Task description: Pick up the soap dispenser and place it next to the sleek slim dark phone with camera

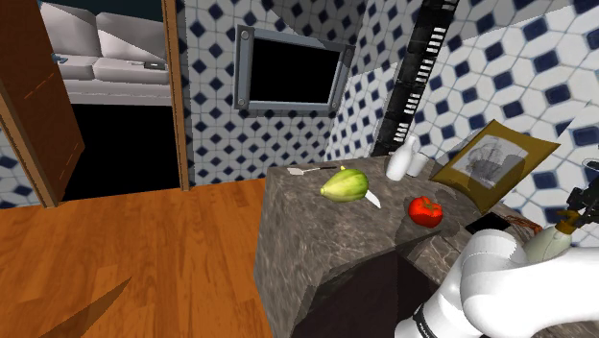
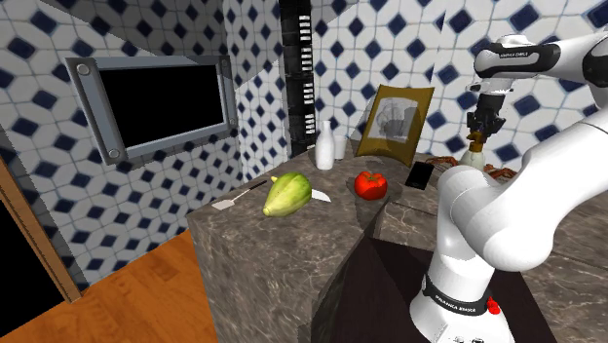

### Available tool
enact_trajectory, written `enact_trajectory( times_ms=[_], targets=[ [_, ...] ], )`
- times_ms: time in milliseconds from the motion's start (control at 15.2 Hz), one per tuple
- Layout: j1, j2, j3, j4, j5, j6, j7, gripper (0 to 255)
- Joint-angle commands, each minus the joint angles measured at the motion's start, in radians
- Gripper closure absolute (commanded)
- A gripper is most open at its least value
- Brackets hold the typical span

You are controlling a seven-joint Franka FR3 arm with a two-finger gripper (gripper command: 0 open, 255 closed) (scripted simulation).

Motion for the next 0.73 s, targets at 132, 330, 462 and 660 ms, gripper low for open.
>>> enact_trajectory(
  times_ms=[132,330,462,660],
  targets=[
    [-0.006,-0.016,-0.017,-0.041,-0.019,0.039,0.013,255],
    [-0.007,-0.026,-0.029,-0.061,-0.031,0.061,0.019,255],
    [-0.007,-0.026,-0.029,-0.061,-0.031,0.061,0.019,255],
    [-0.007,-0.026,-0.029,-0.061,-0.031,0.061,0.019,255]
  ],
)
